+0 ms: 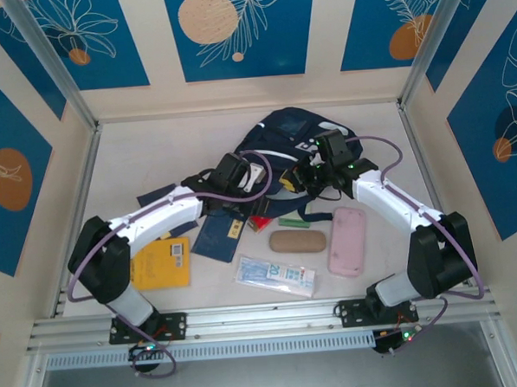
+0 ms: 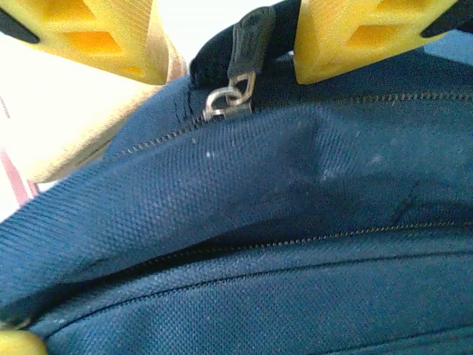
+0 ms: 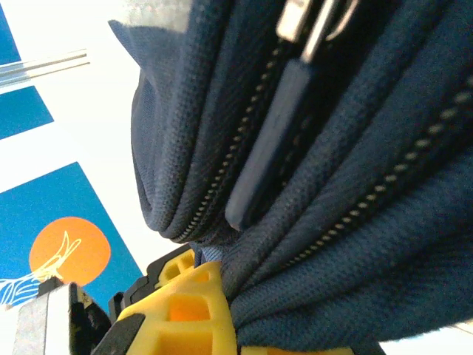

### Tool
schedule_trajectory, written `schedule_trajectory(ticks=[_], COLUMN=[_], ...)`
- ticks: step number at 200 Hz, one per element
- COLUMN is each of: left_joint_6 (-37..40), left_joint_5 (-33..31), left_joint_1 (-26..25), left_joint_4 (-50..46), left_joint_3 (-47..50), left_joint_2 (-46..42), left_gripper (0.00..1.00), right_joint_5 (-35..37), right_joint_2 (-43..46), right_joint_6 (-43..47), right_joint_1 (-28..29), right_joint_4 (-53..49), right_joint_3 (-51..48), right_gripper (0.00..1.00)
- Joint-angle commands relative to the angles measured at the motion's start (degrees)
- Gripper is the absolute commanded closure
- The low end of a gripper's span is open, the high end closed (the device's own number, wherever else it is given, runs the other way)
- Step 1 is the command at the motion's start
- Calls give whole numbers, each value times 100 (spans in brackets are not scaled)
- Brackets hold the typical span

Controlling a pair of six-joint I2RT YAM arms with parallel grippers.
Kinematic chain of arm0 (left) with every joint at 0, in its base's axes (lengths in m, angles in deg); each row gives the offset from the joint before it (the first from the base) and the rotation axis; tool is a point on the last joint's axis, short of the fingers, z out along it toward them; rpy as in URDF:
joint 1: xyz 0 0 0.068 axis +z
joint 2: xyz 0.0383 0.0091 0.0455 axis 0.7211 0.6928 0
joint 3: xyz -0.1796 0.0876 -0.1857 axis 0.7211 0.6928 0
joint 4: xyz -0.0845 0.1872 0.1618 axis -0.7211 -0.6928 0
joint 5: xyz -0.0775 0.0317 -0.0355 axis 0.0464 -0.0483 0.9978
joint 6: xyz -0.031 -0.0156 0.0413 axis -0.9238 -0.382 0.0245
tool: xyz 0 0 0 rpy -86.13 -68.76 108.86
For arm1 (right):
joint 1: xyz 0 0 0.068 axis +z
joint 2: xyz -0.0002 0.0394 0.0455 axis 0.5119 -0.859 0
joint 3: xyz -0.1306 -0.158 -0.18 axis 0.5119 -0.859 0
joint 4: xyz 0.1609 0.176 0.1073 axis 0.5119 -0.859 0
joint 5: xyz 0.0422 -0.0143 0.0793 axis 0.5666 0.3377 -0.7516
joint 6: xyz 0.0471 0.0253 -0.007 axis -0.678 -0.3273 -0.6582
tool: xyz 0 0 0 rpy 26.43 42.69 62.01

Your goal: Pack books, pencil case, and school supplies into a backpack

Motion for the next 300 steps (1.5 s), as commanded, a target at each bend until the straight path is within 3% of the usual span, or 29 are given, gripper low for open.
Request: schedule_trajectory(ticks=[1, 16, 43, 64, 160, 224, 262, 300], left_joint_6=[150, 170, 203, 238, 373, 277, -57, -83], left_joint_5=[-256, -326, -500, -543, 206, 414, 724, 1168], left_joint_1=[-52, -51, -51, -44, 471, 963, 1511, 1618], left_joint_4=[-1, 57, 110, 138, -188, -551, -594, -405], left_joint_3=[-161, -115, -43, 42, 296, -146, -397, -721], left_joint_2=[194, 254, 219, 54, -326, 188, 593, 253], left_gripper=[57, 64, 91, 100, 100, 100, 100, 100], right_joint_5=[-598, -610, -554, -479, -241, -545, -688, -998], right_joint_2=[28, 37, 58, 85, 155, 366, 477, 259], right_joint_6=[-58, -71, 13, 124, 922, 1335, 1702, 1914], right_joint_1=[94, 92, 77, 27, -369, -616, -904, -1116], right_joint_4=[470, 478, 406, 320, -175, -170, -319, -154], right_joint_3=[15, 20, 30, -6, -6, -8, 2, 219], right_gripper=[100, 100, 100, 100, 100, 100, 100, 100])
